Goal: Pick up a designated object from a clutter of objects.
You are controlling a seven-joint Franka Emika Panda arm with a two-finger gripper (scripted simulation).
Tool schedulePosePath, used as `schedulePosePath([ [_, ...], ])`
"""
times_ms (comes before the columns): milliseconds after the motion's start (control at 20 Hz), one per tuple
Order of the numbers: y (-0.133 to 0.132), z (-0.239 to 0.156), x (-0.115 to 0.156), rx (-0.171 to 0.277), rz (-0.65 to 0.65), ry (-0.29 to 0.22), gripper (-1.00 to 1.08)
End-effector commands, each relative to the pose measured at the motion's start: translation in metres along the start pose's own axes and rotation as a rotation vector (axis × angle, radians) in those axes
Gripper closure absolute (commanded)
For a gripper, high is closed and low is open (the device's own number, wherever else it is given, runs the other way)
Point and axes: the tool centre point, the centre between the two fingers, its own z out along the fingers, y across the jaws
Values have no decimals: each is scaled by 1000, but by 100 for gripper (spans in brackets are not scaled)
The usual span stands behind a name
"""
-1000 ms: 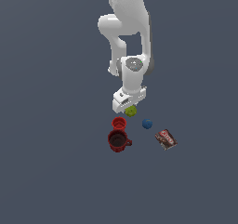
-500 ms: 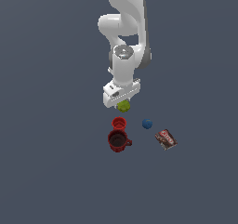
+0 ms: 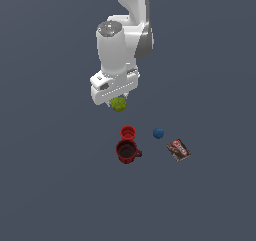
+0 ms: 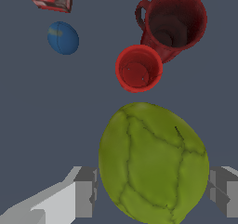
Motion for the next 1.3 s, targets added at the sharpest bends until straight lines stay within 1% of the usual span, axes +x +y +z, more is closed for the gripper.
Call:
schedulePosePath([
  [0,16,-23,-8,0,-1,1,108],
  [450,75,-102,-37,-1,0,0,108],
  [700,103,-138,-48,-3,1,-1,108],
  [950,123,-163,-56,-3,1,-2,108],
  [1250,135,-178,-59,-4,0,-2,108],
])
